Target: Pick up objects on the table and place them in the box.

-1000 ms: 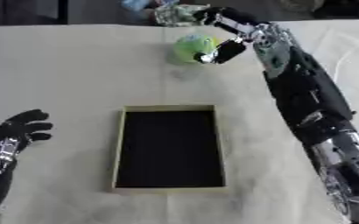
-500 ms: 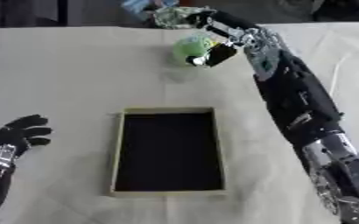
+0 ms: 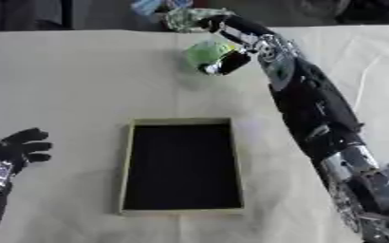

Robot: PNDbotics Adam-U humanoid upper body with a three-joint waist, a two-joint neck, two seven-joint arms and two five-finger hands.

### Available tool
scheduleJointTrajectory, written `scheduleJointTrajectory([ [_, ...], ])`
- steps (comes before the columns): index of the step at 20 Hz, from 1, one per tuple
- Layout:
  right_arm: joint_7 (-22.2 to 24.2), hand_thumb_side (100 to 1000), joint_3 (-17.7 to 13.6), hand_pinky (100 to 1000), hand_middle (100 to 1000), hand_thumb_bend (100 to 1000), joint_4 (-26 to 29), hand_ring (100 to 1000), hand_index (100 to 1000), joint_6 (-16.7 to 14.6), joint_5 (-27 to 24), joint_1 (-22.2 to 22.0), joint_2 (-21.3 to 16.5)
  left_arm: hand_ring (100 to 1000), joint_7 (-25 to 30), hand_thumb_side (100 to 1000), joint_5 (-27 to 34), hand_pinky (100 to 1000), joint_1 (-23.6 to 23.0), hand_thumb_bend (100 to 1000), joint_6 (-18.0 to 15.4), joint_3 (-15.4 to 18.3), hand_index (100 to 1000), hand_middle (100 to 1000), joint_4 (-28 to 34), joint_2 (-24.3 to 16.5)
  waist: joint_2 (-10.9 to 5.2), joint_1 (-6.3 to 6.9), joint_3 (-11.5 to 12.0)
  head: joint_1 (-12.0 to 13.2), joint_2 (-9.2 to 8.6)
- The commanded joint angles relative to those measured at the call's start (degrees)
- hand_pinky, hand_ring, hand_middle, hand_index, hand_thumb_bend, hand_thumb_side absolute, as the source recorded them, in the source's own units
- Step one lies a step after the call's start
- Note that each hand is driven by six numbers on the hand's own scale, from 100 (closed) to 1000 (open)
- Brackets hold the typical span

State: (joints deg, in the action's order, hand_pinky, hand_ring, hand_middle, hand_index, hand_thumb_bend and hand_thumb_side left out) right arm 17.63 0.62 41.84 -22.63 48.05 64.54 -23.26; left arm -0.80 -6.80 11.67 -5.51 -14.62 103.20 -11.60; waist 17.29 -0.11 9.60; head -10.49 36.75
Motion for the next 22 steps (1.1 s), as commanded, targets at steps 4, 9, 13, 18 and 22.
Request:
scheduleJointTrajectory([
  [4,-1.8,263,-1.1,878,896,419,-1.0,899,978,0.7,5.0,1.2,-1.3,757,0.5,880,-0.5,722,0.6,100,-0.1,0.1,846,746,0.9,0.0,-0.78,0.23,0.4,-0.7,-0.93],
  [9,-3.7,269,-1.7,879,895,413,-2.9,900,977,1.6,7.7,0.8,-1.5,757,0.7,882,-0.6,722,0.6,100,-0.1,0.1,847,746,1.0,0.1,-0.47,0.5,0.7,-1.0,-0.88],
  [13,-4.8,274,-2.0,880,891,410,-4.0,899,976,2.2,9.3,0.6,-1.6,757,0.9,884,-0.6,722,0.5,100,0.0,0.1,848,747,1.1,0.1,-0.29,0.71,0.9,-1.1,-0.75],
  [18,-5.7,275,-2.1,877,874,395,-4.7,891,969,2.6,10.9,0.3,-1.4,757,1.0,885,-0.6,722,0.5,100,0.0,0.1,848,747,1.2,0.1,-0.19,0.94,1.1,-1.1,-0.59],
  [22,-7.4,282,-2.2,864,848,379,-4.9,870,955,3.5,12.3,0.0,-1.4,758,1.1,887,-0.7,722,0.5,100,0.1,0.0,848,747,1.3,0.2,-0.1,1.09,1.2,-1.2,-0.51],
])
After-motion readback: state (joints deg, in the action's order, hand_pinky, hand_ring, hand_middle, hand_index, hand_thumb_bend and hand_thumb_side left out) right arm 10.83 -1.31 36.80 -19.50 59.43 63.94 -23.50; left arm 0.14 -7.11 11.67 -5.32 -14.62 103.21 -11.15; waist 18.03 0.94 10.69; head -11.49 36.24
